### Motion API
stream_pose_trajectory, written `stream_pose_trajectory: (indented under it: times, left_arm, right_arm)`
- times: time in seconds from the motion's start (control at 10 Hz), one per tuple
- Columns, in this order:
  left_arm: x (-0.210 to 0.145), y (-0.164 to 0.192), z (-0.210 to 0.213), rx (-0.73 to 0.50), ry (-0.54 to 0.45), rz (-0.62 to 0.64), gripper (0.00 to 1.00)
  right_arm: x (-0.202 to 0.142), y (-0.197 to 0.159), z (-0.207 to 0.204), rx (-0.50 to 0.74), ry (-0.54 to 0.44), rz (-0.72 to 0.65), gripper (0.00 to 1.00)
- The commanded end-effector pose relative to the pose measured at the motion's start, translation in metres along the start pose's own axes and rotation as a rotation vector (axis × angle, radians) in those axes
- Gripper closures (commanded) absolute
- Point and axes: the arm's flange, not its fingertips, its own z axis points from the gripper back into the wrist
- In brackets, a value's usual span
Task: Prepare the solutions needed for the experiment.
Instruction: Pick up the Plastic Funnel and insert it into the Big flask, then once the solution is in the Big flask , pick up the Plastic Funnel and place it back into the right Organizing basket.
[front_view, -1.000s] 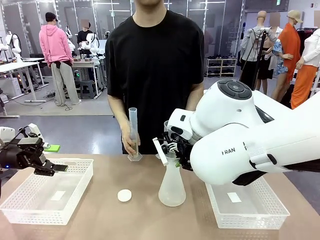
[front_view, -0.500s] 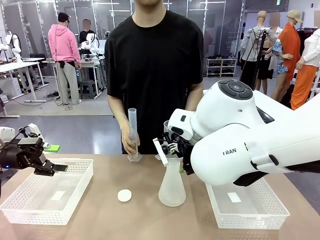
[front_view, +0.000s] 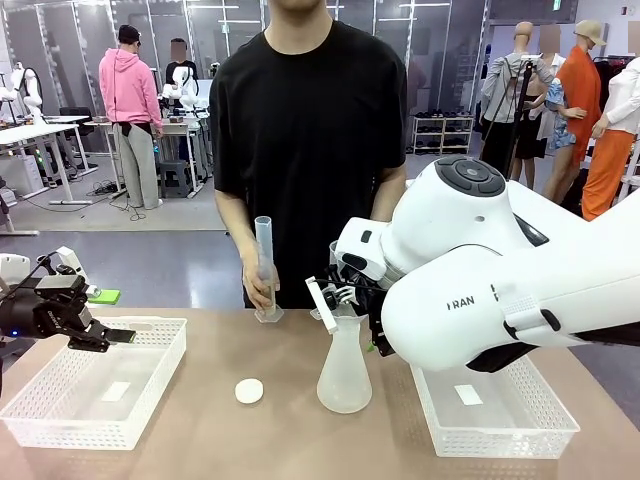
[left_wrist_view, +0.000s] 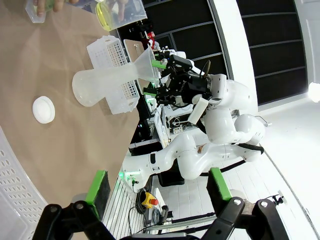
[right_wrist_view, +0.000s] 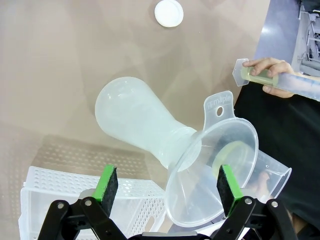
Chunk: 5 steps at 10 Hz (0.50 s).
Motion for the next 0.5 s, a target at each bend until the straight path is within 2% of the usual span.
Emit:
stream_pose_trajectory:
  times: [0.0, 0.4]
  left_arm:
    - [-0.0007, -0.0027, -0.0004, -0.001, -0.001, -0.005, 0.0]
    - [-0.0007, -0.0027, -0.0004, -0.001, -0.001, -0.005, 0.0]
  right_arm:
    - [-0.0009, -0.0008, -0.001, -0.009, -0.004, -0.004, 0.0]
    - [-0.0009, -0.0008, -0.001, -0.009, -0.004, -0.004, 0.0]
